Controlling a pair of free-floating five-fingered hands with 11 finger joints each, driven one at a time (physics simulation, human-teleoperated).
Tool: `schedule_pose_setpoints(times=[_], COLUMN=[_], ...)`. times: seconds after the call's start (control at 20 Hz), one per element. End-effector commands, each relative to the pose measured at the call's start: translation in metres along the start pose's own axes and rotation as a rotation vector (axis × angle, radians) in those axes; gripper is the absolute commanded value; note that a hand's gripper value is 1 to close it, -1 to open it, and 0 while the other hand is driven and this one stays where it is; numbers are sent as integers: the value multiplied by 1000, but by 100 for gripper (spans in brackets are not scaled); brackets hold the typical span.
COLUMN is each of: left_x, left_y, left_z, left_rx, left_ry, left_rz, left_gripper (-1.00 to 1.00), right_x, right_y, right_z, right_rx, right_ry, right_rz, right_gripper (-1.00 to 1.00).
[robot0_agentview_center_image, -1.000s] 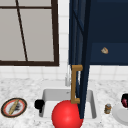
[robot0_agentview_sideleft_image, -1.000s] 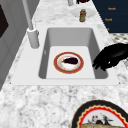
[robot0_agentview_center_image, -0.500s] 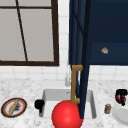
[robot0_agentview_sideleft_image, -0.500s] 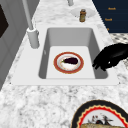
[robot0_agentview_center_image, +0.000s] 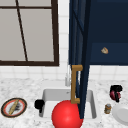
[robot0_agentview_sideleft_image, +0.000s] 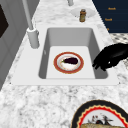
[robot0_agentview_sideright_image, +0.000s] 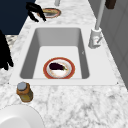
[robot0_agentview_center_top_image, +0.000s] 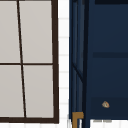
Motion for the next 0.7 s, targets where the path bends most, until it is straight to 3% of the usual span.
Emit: schedule_pose_setpoints(times=[0.0, 0.65], left_x=[0, 0], left_y=[0, 0], left_z=[0, 0], left_rx=[0, 0], left_ry=[0, 0], left_rz=[0, 0], left_gripper=[0, 0], right_x=[17, 49], right_y=[-18, -82], right_z=[28, 121], right_rx=[-1, -52], right_ry=[-1, -9], right_rz=[-22, -15], right_gripper=[100, 100])
